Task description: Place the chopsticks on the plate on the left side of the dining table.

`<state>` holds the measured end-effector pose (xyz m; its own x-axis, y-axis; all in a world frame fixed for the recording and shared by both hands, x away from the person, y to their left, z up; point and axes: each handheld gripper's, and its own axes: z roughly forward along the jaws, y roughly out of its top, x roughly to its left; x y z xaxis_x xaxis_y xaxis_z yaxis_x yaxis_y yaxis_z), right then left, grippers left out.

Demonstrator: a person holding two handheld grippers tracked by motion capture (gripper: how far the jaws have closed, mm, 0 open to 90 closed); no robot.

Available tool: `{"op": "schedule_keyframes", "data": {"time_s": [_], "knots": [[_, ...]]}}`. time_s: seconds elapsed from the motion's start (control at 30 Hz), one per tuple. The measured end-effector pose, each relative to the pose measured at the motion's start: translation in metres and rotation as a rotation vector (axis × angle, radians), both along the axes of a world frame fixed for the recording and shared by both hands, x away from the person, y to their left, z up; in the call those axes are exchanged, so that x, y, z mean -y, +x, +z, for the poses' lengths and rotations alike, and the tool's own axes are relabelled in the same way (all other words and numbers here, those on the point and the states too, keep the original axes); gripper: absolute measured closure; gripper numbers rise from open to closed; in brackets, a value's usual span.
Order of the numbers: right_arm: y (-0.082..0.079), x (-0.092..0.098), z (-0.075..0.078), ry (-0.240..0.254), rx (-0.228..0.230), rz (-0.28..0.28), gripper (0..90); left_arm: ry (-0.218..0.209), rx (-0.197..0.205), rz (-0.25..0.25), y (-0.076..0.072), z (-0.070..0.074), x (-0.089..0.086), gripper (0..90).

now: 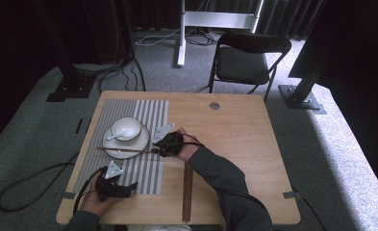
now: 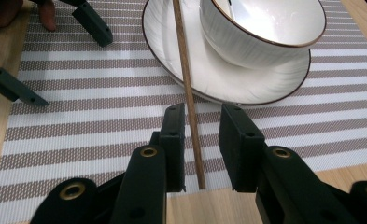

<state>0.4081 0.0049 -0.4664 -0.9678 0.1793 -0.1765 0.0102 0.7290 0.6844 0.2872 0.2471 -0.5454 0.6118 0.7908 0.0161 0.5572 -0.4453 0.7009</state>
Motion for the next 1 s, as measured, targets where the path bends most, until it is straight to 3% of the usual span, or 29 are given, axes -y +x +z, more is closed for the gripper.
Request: {"op": "schedule_keyframes", "data": {"time_s": [1.0], "knots": [[-0.017, 0.037, 0.003, 0.013, 0.007, -0.047, 68.9, -0.001, 0.001, 0.000, 0.000, 0.000, 0.000, 10.3]]}}
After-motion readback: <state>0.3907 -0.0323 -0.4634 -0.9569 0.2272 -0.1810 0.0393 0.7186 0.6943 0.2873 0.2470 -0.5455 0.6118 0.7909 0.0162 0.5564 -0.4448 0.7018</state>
